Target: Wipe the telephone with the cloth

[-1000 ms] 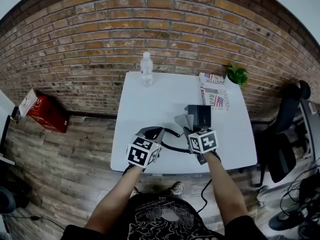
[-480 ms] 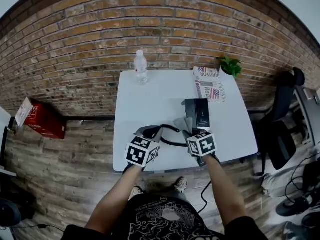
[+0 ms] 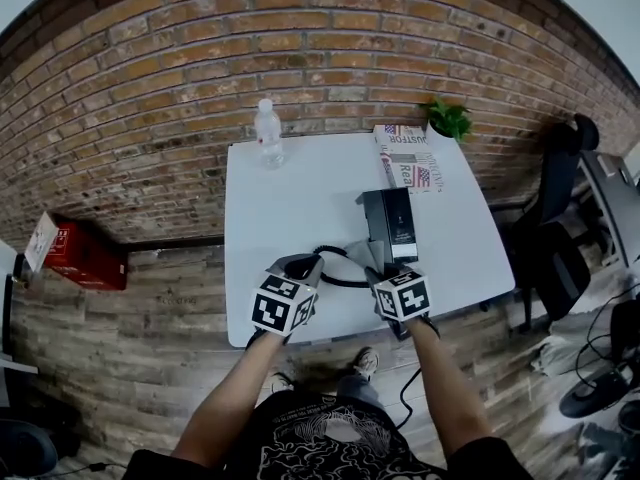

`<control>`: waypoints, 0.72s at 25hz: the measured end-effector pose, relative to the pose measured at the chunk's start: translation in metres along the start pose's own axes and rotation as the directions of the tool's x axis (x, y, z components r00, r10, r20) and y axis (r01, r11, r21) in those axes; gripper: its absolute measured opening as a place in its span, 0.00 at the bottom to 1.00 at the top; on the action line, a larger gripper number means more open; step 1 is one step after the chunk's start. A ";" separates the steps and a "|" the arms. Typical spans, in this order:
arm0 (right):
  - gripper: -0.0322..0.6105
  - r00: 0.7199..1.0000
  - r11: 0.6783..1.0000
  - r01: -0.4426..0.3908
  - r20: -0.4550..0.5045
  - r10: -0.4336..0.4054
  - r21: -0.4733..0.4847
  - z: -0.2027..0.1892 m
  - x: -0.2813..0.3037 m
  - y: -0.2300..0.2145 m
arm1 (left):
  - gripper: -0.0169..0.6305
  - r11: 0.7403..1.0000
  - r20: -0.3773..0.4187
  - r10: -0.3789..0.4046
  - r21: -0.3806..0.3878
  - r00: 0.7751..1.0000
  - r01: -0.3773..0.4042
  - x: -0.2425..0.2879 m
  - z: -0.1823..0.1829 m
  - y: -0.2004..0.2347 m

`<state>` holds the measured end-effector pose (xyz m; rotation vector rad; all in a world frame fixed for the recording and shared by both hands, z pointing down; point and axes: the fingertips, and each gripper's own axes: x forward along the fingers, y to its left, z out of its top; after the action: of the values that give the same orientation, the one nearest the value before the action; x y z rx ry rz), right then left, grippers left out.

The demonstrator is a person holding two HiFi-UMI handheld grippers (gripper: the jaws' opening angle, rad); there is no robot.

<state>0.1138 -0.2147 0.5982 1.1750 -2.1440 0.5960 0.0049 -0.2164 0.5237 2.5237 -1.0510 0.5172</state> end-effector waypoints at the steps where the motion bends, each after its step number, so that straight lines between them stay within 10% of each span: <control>1: 0.07 1.000 1.000 0.002 0.014 -0.002 0.002 0.003 -0.003 0.001 | 0.04 1.000 -0.002 -0.001 0.000 1.000 0.001 0.001 0.000 -0.001; 18: 0.07 0.961 0.999 0.004 0.278 0.007 -0.039 0.101 -0.081 -0.029 | 0.04 0.990 0.056 0.139 -0.015 0.989 -0.139 -0.013 0.044 0.020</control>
<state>0.1422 -0.2466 0.4731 1.3001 -2.3784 0.4058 -0.0095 -0.2420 0.4830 2.4808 -1.2539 0.4786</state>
